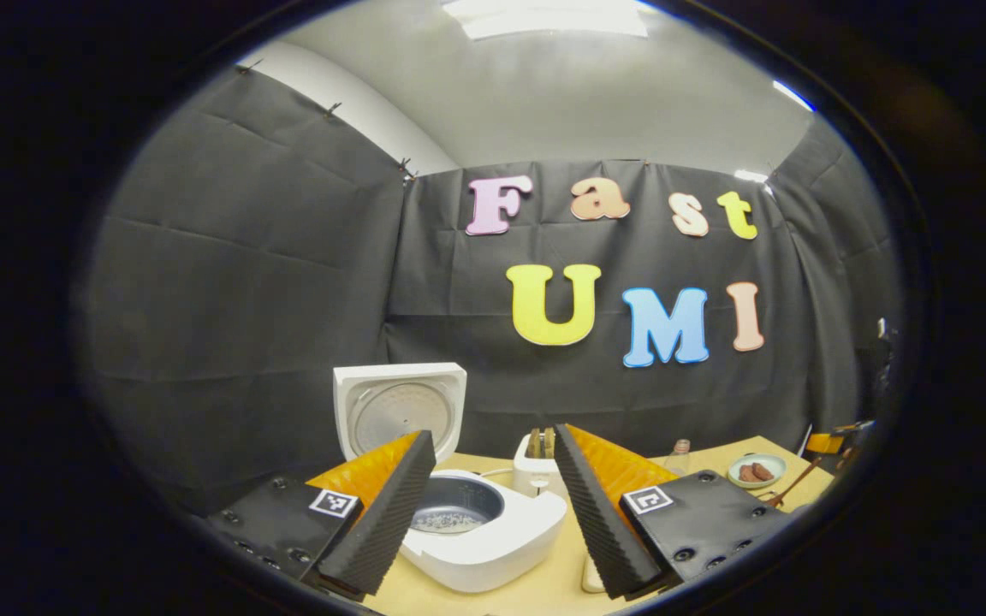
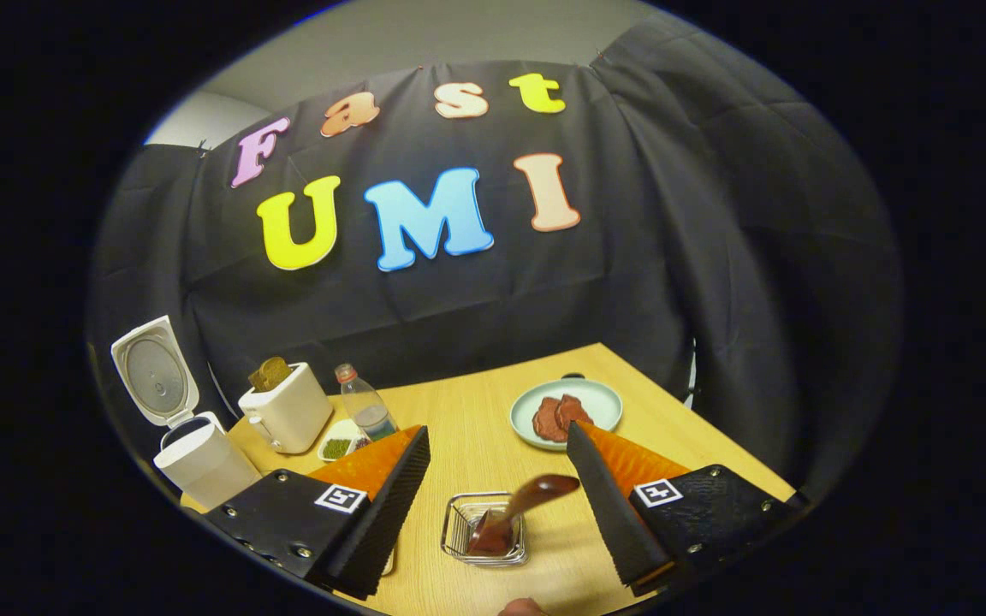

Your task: Close the left gripper, press the button to open the rice cooker; take a wooden spoon from the chopstick holder with the right hand, scoop a spoonful of rice and pour it into the rice cooker, then put the wooden spoon back into the chopstick holder.

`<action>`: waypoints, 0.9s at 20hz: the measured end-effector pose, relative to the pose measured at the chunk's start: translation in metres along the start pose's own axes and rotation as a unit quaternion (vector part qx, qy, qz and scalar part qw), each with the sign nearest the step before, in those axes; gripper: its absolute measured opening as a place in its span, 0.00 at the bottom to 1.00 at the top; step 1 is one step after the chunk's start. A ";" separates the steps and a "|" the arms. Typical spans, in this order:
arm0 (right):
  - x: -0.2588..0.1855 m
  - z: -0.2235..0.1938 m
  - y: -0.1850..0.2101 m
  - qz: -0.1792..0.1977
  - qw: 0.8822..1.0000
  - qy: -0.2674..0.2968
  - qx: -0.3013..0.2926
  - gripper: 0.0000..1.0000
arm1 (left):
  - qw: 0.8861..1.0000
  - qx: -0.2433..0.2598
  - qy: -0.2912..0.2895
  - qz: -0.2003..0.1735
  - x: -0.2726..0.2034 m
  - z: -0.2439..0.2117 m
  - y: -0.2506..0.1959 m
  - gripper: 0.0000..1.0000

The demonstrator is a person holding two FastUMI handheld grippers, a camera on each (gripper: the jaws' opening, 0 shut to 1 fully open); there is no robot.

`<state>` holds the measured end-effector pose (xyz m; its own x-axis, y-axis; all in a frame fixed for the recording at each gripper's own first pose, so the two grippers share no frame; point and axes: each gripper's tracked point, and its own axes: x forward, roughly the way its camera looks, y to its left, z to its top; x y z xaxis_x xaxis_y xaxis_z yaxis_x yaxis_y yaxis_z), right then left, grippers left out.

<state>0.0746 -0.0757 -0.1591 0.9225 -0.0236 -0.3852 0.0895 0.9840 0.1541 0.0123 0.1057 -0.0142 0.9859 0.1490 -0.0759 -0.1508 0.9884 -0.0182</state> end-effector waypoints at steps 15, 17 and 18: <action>-0.069 0.074 0.030 -0.018 0.994 -0.099 -0.048 0.98 | 0.997 0.016 -0.018 0.074 0.150 0.045 0.088 0.97; -0.072 0.070 0.030 -0.027 0.994 -0.096 -0.040 0.98 | 0.996 0.021 -0.022 0.084 0.174 0.056 0.099 0.99; -0.073 0.068 0.029 -0.031 0.994 -0.096 -0.037 0.98 | 0.995 0.027 -0.024 0.089 0.185 0.061 0.106 0.97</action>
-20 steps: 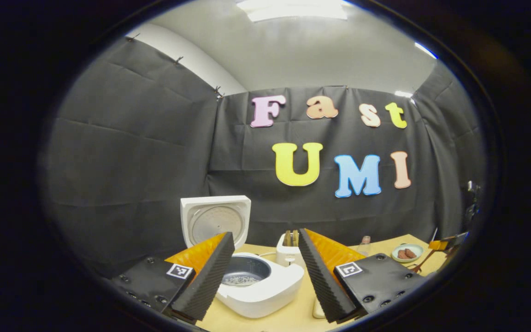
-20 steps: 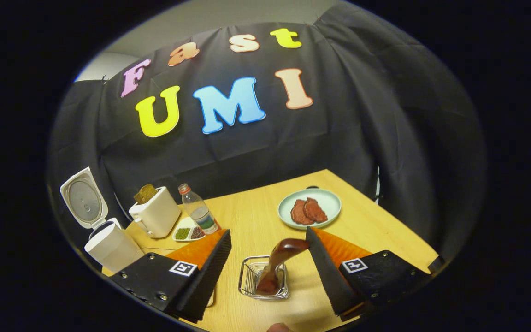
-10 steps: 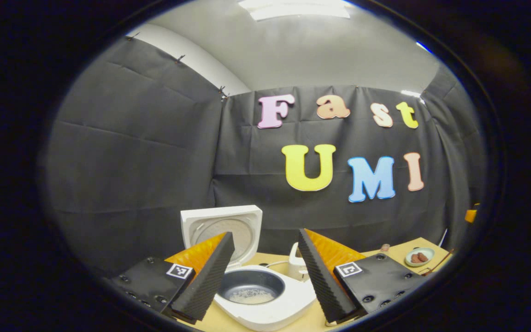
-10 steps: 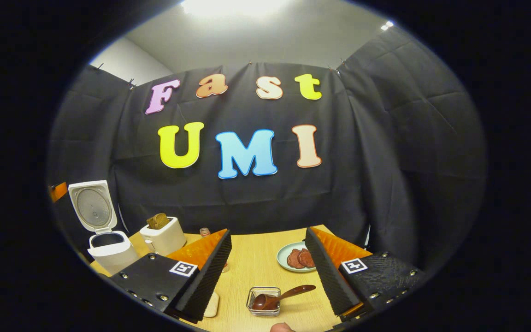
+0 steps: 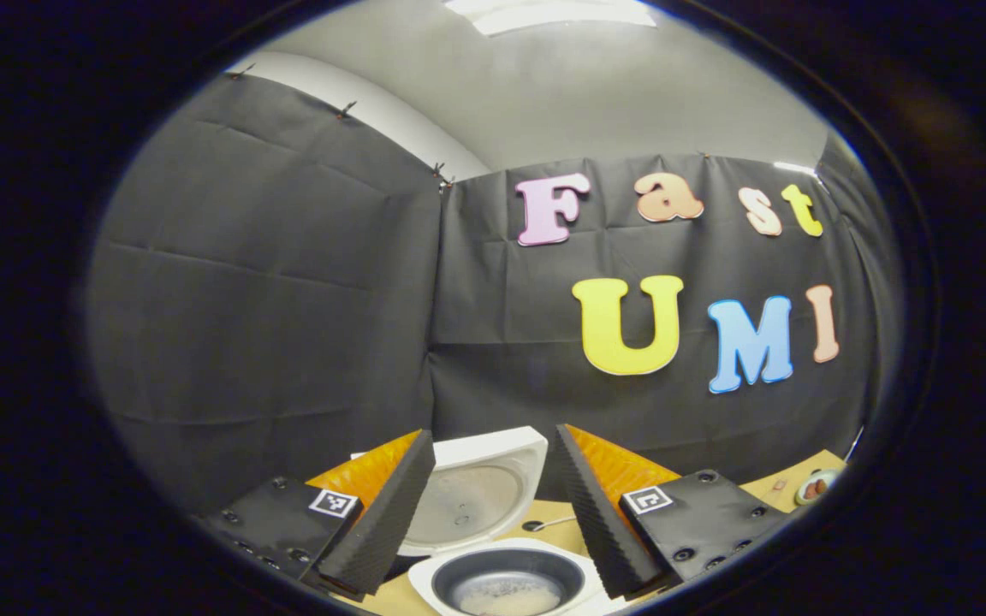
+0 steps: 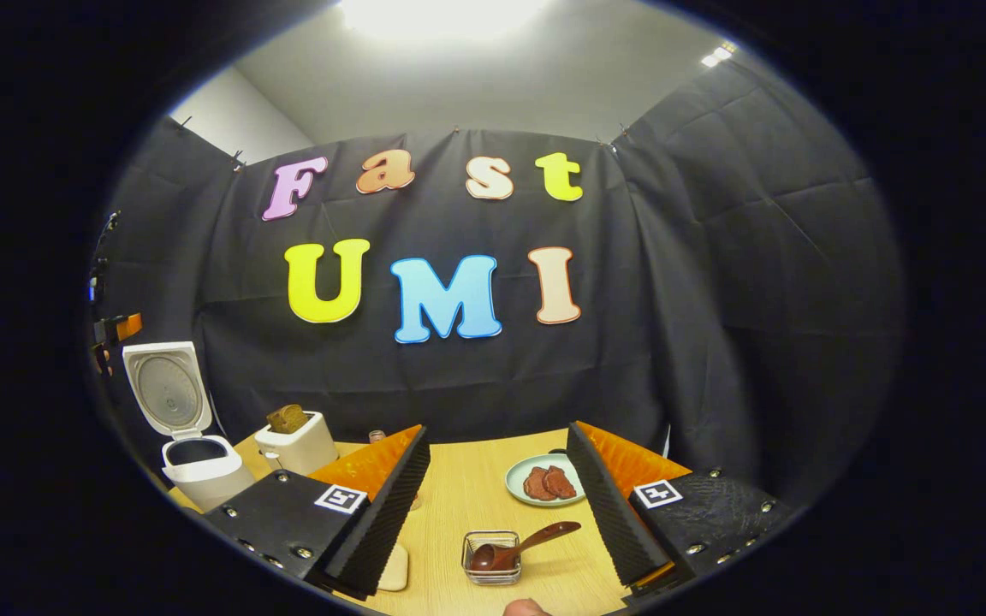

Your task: Close the left gripper, press the button to open the rice cooker; take a wooden spoon from the chopstick holder with the right hand, scoop a spoonful of rice and pour it into the rice cooker, then put the wooden spoon back into the chopstick holder.

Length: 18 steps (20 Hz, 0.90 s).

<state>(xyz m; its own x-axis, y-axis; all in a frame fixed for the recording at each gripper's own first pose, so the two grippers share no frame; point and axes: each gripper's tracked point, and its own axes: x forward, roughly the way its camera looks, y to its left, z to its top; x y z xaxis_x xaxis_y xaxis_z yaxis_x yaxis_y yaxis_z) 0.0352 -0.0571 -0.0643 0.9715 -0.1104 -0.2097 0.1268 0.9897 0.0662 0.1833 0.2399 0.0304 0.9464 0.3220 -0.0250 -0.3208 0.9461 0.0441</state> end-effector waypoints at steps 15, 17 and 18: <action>-0.028 -0.031 -0.006 -0.045 0.999 0.028 0.014 0.98 | 0.997 0.006 0.059 0.057 0.154 -0.042 0.042 0.99; -0.031 -0.033 -0.005 -0.045 0.999 0.028 0.012 0.98 | 0.995 0.020 0.081 0.062 0.165 -0.061 0.043 0.97; -0.032 -0.032 -0.006 -0.046 0.999 0.028 0.007 0.98 | 0.993 0.023 0.093 0.067 0.168 -0.069 0.045 0.99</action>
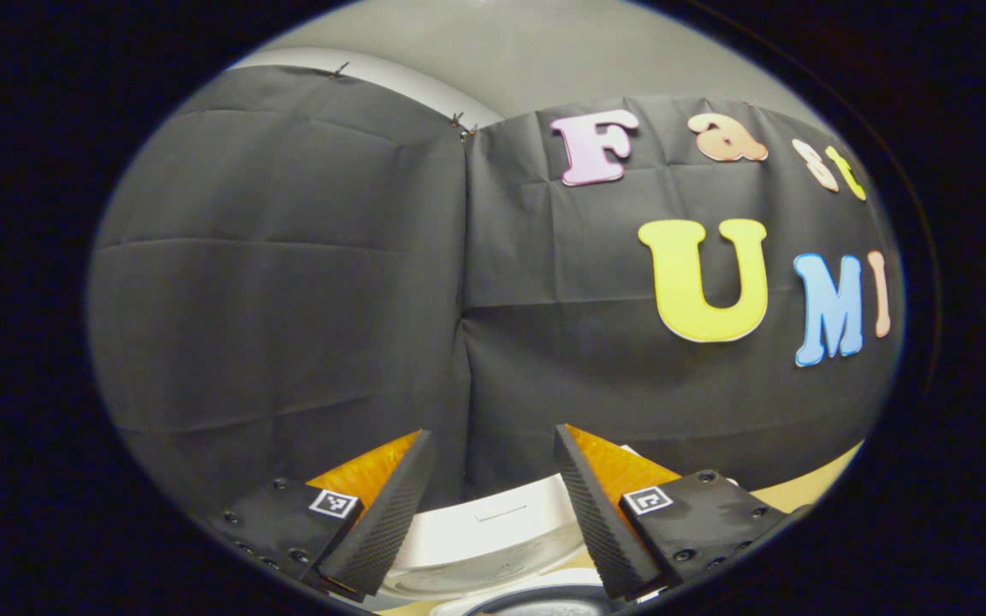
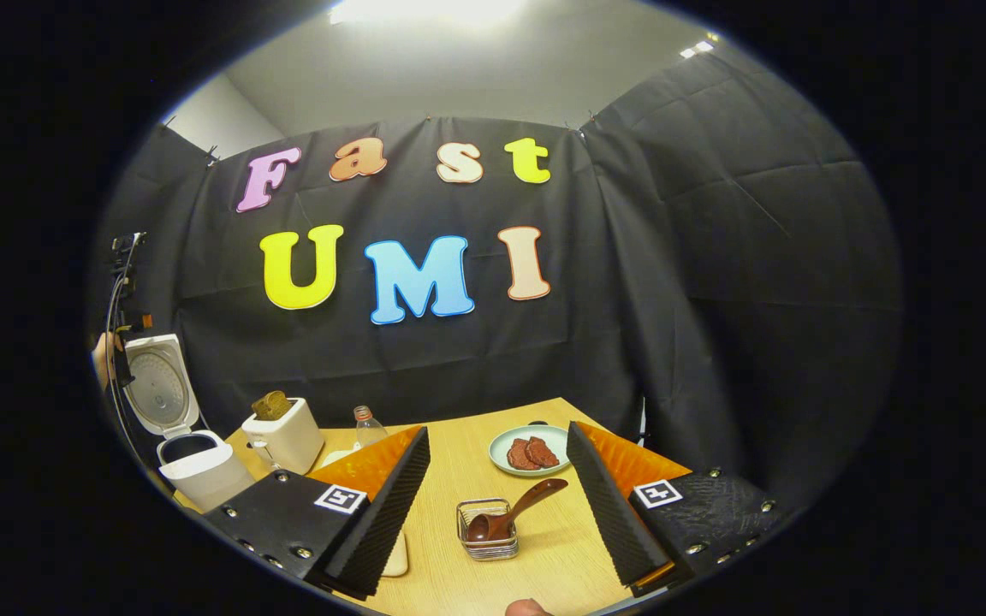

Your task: Close the left gripper, press the button to open the rice cooker; take a wooden spoon from the chopstick holder with the right hand, scoop a spoonful of rice and pour it into the rice cooker, then put the wooden spoon back into the chopstick holder.

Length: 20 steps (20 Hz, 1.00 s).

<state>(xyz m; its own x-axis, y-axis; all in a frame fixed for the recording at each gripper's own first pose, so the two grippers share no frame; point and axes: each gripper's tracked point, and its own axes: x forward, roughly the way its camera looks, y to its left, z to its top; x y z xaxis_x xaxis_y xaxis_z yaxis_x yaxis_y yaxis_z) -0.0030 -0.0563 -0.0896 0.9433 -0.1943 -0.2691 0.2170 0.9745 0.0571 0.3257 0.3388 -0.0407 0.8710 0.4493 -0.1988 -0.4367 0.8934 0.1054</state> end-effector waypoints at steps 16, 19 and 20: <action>0.012 0.005 -0.015 0.042 0.999 0.004 0.000 0.98 | 0.997 -0.034 0.059 -0.019 -0.053 -0.026 -0.028 0.96; 0.018 0.012 -0.019 0.049 0.999 0.005 0.000 0.98 | 0.997 -0.032 0.062 -0.022 -0.076 -0.037 -0.041 0.96; 0.019 0.013 -0.022 0.051 0.999 0.005 -0.001 0.98 | 0.997 -0.033 0.064 -0.022 -0.083 -0.041 -0.046 0.96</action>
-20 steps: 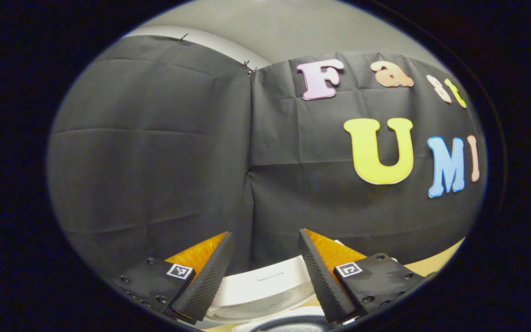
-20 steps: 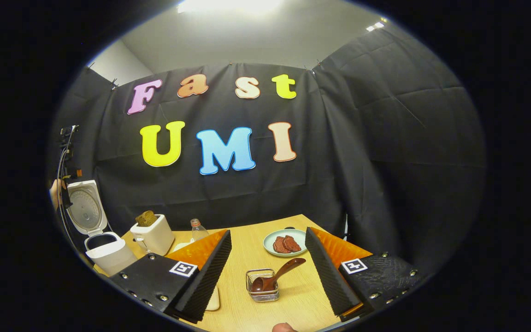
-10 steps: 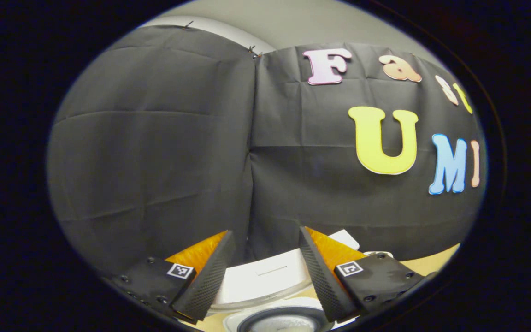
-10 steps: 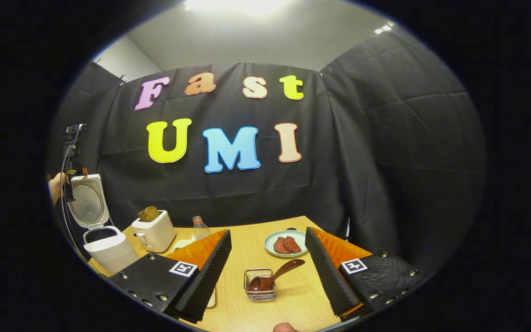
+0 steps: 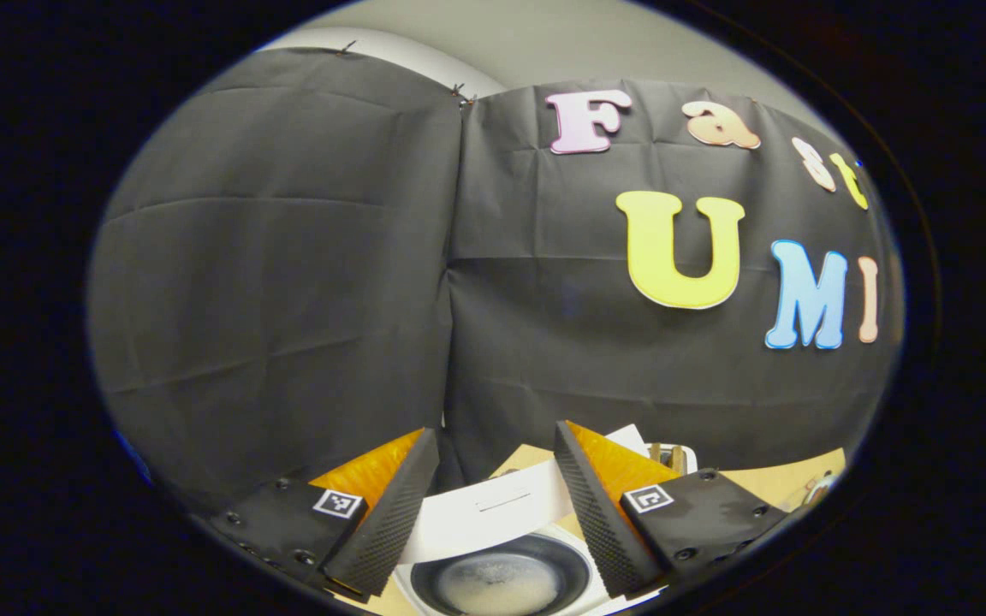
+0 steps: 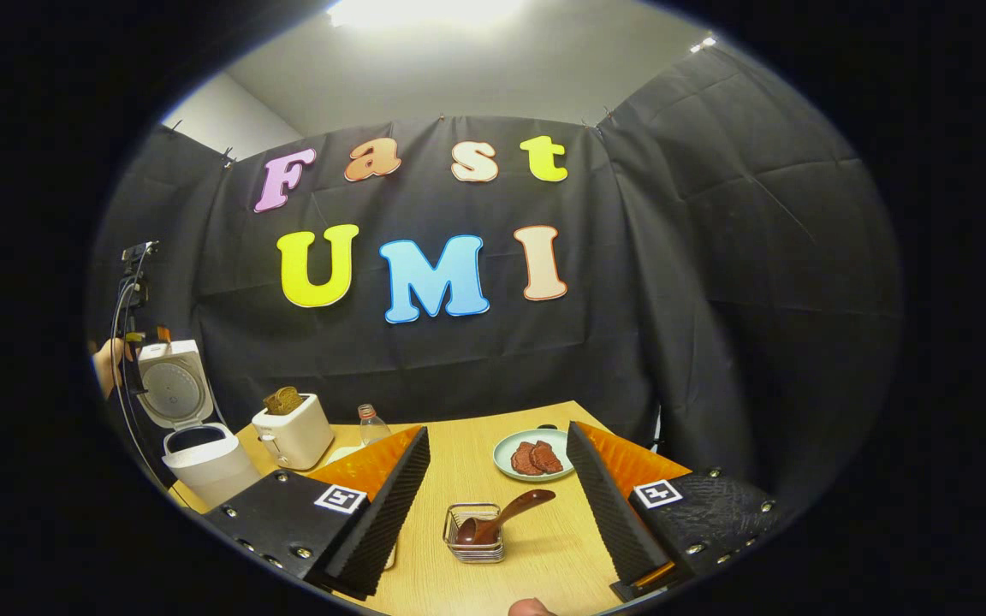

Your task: Close the left gripper, press the button to open the rice cooker; take a wooden spoon from the chopstick holder with the right hand, scoop a spoonful of rice and pour it into the rice cooker, then put the wooden spoon back into the chopstick holder.

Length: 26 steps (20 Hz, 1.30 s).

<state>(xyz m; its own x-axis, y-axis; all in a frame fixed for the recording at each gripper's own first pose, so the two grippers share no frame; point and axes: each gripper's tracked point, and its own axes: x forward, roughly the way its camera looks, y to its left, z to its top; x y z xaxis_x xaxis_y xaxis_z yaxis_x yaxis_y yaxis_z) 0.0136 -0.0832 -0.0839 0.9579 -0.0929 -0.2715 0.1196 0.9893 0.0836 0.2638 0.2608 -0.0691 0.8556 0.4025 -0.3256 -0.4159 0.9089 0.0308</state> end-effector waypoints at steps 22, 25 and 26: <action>0.017 -0.017 -0.042 0.039 0.999 0.020 0.011 0.98 | 0.995 0.021 0.097 -0.001 -0.075 -0.140 -0.058 0.95; 0.017 -0.021 -0.045 0.041 0.999 0.023 0.009 0.98 | 0.994 0.033 0.108 -0.001 -0.079 -0.158 -0.063 0.96; 0.017 -0.021 -0.047 0.040 0.999 0.024 0.009 0.98 | 0.993 0.036 0.111 -0.001 -0.079 -0.162 -0.064 0.96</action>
<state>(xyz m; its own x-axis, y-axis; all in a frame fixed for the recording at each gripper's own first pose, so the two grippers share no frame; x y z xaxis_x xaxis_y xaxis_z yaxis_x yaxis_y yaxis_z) 0.0188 -0.1289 -0.1127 0.9514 -0.0068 -0.3078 0.0476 0.9910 0.1250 0.1725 0.1528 -0.1987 0.7637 0.3734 -0.5266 -0.3838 0.9185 0.0948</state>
